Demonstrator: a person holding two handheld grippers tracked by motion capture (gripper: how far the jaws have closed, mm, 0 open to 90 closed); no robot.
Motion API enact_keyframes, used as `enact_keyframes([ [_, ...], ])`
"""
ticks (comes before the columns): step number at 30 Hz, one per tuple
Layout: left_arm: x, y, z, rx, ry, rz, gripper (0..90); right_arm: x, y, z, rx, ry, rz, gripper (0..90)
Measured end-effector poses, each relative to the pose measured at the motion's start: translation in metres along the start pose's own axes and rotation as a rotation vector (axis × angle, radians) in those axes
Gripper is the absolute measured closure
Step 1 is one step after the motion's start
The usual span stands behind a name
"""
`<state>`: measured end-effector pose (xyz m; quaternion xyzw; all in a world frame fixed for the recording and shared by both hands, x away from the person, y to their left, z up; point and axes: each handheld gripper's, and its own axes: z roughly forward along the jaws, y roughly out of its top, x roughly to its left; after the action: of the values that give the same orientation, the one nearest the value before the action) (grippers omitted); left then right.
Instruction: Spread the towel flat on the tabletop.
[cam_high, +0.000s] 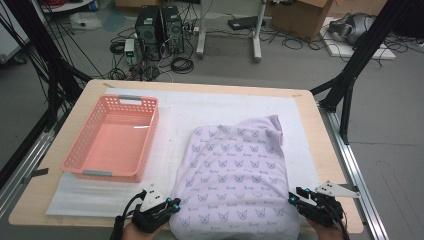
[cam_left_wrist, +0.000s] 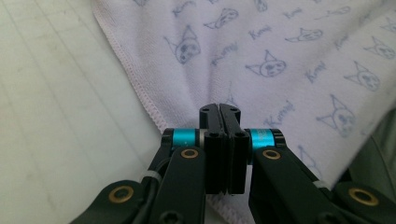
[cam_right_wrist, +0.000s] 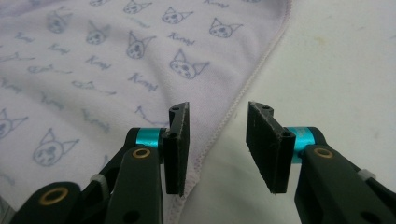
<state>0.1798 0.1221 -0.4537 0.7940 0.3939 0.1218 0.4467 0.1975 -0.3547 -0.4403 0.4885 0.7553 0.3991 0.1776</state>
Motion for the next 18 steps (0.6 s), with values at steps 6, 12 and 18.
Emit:
enact_keyframes([
  [6, 0.002, -0.001, 0.001, -0.041, -0.004, -0.037, 64.9, 0.005, 0.005, 0.015, 0.035, 0.001, -0.022, 61.4],
  [12, 0.010, 0.003, 0.003, -0.088, 0.012, -0.055, 53.0, 0.008, 0.002, 0.012, 0.082, 0.013, -0.062, 87.0],
  [18, 0.015, 0.004, 0.005, -0.107, 0.005, -0.084, 48.5, 0.007, -0.018, -0.020, 0.118, -0.009, -0.071, 86.8],
])
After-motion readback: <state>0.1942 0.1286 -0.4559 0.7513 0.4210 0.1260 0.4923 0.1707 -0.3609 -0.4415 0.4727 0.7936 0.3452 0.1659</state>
